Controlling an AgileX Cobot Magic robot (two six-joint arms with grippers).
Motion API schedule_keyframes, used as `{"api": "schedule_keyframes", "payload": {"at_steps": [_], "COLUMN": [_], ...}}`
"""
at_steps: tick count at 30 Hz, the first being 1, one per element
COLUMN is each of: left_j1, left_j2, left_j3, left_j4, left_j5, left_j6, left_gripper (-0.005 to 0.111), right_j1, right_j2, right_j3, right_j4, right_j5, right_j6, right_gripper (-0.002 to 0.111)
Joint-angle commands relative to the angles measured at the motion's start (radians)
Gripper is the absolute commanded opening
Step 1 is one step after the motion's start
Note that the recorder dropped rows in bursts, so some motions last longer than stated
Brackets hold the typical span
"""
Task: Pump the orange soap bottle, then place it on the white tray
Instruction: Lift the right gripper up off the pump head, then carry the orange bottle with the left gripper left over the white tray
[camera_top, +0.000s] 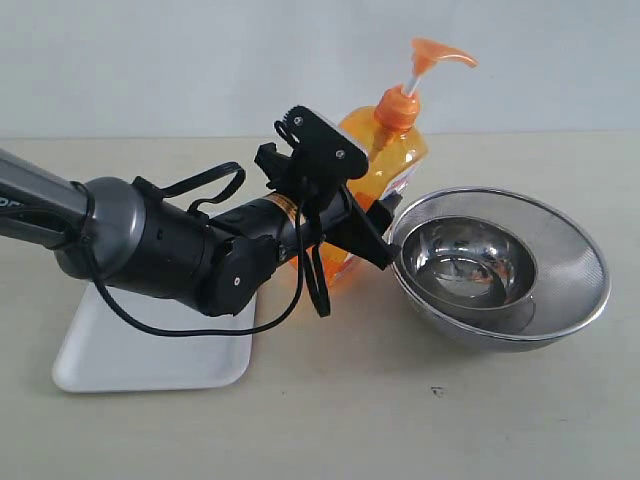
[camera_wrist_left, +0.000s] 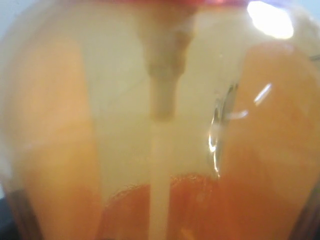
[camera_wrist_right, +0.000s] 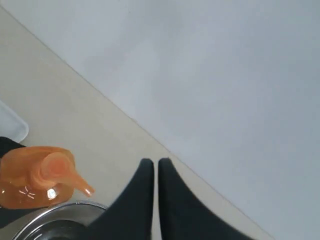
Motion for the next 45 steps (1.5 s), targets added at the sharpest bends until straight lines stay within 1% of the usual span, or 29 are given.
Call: {"api": "schedule_keyframes", "payload": {"at_steps": [1, 6, 14, 16, 20, 27, 29, 31, 39, 45], "left_j1": [-0.008, -0.008, -0.008, -0.008, -0.008, -0.008, -0.008, -0.008, -0.006, -0.004], "left_j2": [-0.017, -0.017, -0.017, -0.017, -0.017, -0.059, -0.077, -0.094, -0.162, -0.225], "left_j3": [-0.014, -0.014, -0.014, -0.014, -0.014, -0.014, -0.014, -0.014, -0.014, -0.014], "left_j4": [0.013, 0.013, 0.013, 0.013, 0.008, 0.008, 0.008, 0.008, 0.012, 0.012], "left_j5": [-0.097, -0.097, -0.097, -0.097, -0.097, -0.097, -0.076, -0.022, 0.100, 0.183], "left_j6": [-0.006, -0.006, -0.006, -0.006, -0.042, -0.042, -0.022, 0.017, 0.029, 0.068], "left_gripper": [0.005, 0.005, 0.005, 0.005, 0.005, 0.005, 0.005, 0.005, 0.005, 0.005], "right_j1": [-0.003, -0.003, -0.003, -0.003, -0.003, -0.003, -0.003, -0.003, -0.003, -0.003], "right_j2": [-0.073, -0.168, -0.305, -0.327, -0.338, -0.334, -0.334, -0.334, -0.334, -0.334], "right_j3": [0.111, 0.227, 0.349, 0.361, 0.369, 0.369, 0.369, 0.369, 0.369, 0.369], "right_j4": [-0.020, -0.065, -0.276, -0.307, -0.309, -0.309, -0.309, -0.309, -0.309, -0.314], "right_j5": [-0.127, -0.249, -0.336, -0.337, -0.296, -0.241, -0.234, -0.226, -0.190, -0.170], "right_j6": [0.063, 0.138, 0.370, 0.403, 0.407, 0.407, 0.407, 0.398, 0.390, 0.387], "right_gripper": [0.000, 0.000, 0.000, 0.000, 0.000, 0.000, 0.000, 0.000, 0.000, 0.000]}}
